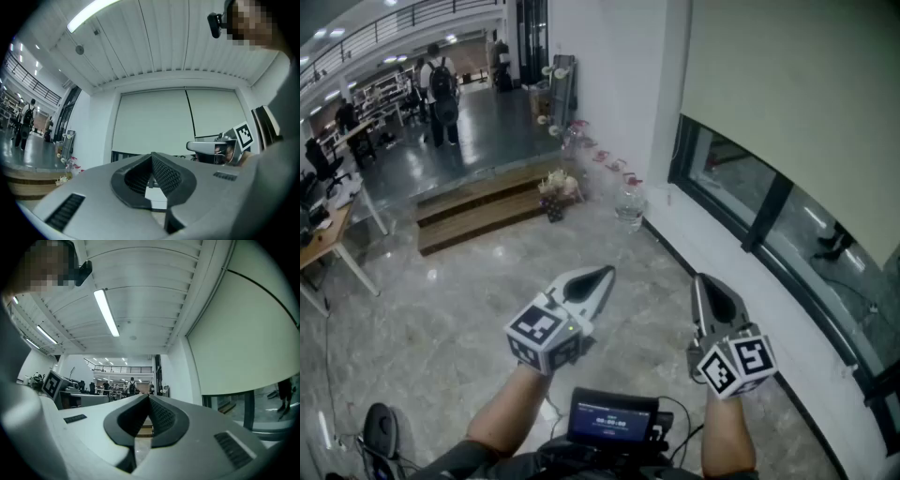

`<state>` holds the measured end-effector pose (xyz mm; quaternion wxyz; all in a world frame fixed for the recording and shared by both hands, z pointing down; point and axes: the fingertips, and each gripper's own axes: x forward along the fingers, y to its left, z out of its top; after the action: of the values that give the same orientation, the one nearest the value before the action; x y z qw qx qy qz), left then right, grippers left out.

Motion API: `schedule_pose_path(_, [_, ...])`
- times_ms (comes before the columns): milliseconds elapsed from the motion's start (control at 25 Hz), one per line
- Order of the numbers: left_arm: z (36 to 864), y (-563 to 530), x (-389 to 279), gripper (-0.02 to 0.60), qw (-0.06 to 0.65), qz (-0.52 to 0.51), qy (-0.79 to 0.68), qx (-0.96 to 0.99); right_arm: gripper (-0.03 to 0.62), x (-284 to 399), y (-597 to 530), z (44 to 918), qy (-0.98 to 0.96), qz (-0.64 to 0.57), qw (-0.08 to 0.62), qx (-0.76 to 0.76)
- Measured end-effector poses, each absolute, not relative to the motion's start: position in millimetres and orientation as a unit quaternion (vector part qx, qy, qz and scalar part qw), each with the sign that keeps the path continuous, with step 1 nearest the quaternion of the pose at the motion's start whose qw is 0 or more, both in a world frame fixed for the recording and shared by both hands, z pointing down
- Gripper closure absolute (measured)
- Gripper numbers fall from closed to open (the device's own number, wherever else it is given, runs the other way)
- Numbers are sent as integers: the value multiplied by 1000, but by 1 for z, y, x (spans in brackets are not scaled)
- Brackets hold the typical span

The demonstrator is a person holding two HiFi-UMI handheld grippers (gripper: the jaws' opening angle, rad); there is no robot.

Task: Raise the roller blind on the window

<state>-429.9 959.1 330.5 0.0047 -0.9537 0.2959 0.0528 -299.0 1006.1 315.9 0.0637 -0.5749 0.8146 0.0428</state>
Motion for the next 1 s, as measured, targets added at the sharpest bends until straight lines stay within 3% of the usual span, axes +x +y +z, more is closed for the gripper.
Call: schedule_pose_path(1000, [342,933,-469,589,4,42,271,-962,594,-334,987,330,796,27,73,-600])
